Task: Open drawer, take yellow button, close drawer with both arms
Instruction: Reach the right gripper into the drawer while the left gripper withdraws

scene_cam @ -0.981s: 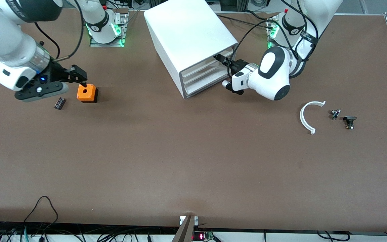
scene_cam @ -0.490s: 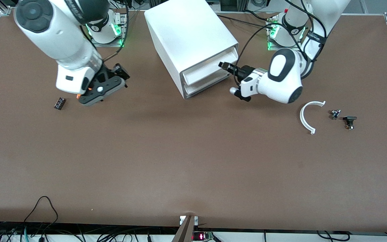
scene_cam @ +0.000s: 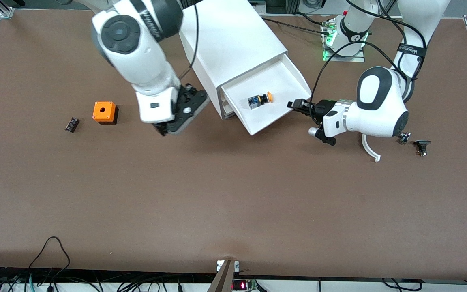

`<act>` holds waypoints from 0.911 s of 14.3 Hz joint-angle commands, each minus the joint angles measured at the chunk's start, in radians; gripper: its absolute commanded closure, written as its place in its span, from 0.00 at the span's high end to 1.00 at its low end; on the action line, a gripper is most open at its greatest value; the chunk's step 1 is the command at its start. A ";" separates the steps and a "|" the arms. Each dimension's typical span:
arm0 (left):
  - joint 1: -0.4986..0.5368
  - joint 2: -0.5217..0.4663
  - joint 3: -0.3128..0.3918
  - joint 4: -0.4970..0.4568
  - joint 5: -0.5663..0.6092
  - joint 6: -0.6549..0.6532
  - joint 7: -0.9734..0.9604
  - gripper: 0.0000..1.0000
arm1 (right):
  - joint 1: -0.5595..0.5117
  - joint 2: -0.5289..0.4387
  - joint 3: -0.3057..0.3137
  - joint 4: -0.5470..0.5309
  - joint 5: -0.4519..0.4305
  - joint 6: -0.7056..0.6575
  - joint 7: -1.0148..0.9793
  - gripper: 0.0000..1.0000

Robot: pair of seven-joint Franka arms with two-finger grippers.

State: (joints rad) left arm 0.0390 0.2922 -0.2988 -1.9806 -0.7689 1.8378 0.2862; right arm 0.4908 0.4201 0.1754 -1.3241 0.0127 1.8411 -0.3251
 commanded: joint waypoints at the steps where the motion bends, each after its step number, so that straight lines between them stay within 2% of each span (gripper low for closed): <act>1: 0.016 -0.011 0.018 0.019 0.040 0.024 -0.035 1.00 | 0.096 0.126 -0.010 0.167 -0.007 0.006 -0.057 1.00; 4: 0.044 -0.060 0.033 0.017 0.071 0.101 -0.035 1.00 | 0.158 0.164 -0.011 0.175 -0.007 0.082 -0.127 1.00; 6: 0.073 -0.155 0.075 0.031 0.202 0.107 -0.030 1.00 | 0.202 0.180 -0.020 0.175 -0.008 0.082 -0.168 1.00; 8: 0.082 -0.221 0.110 0.063 0.253 0.145 -0.033 1.00 | 0.238 0.192 -0.042 0.174 -0.013 0.076 -0.253 1.00; 9: 0.093 -0.263 0.128 0.063 0.316 0.143 -0.035 1.00 | 0.244 0.192 -0.044 0.171 -0.013 0.069 -0.273 1.00; 11: 0.097 -0.338 0.148 0.074 0.468 0.083 -0.038 1.00 | 0.262 0.210 -0.044 0.168 -0.011 0.069 -0.296 1.00; 13: 0.096 -0.376 0.153 0.123 0.592 -0.010 -0.057 1.00 | 0.304 0.229 -0.045 0.168 -0.014 0.069 -0.298 1.00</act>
State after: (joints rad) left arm 0.1386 -0.0405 -0.1425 -1.8838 -0.2863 1.8968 0.2592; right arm 0.7475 0.6175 0.1451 -1.1891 0.0102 1.9254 -0.6042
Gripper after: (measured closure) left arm 0.000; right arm 0.000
